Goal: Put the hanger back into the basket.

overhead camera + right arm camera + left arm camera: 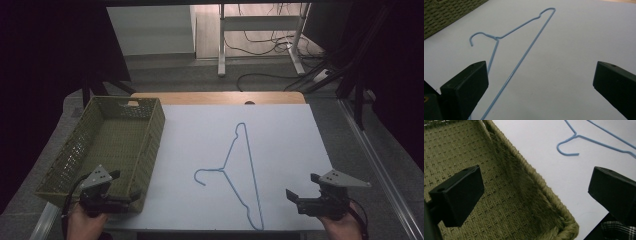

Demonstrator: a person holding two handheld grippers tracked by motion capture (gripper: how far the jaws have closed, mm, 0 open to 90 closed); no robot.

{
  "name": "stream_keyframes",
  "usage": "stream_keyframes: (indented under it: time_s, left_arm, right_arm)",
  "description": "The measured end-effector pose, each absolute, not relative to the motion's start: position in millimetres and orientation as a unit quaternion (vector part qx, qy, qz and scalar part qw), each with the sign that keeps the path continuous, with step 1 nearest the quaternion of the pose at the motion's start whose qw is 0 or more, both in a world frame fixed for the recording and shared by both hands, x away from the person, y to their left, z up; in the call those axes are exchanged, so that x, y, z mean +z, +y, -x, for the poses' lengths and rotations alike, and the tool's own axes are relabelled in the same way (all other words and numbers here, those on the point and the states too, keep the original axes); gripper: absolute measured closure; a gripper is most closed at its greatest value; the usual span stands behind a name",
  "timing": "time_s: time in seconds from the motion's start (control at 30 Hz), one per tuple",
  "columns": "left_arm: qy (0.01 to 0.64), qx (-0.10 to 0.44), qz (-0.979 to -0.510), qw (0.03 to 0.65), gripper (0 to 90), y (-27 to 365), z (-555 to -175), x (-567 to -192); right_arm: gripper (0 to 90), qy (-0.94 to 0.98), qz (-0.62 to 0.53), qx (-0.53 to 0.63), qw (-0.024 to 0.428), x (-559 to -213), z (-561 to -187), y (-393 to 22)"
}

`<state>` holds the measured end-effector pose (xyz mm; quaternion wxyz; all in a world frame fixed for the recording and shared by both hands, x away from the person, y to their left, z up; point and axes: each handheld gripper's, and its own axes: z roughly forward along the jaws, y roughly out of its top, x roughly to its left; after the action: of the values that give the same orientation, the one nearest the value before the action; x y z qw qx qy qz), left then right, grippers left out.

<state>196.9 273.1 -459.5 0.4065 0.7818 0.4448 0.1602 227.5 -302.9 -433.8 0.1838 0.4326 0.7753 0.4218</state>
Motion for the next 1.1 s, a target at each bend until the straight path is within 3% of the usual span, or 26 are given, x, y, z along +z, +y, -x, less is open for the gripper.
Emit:
stream_keyframes:
  time_s: [1.1]
  left_arm:
    - [0.422, 0.16, -0.776, 0.44, 0.0, 273, -198, -448]
  right_arm:
    - [0.0, 0.796, -0.419, 0.395, 0.187, -438, -227, -293]
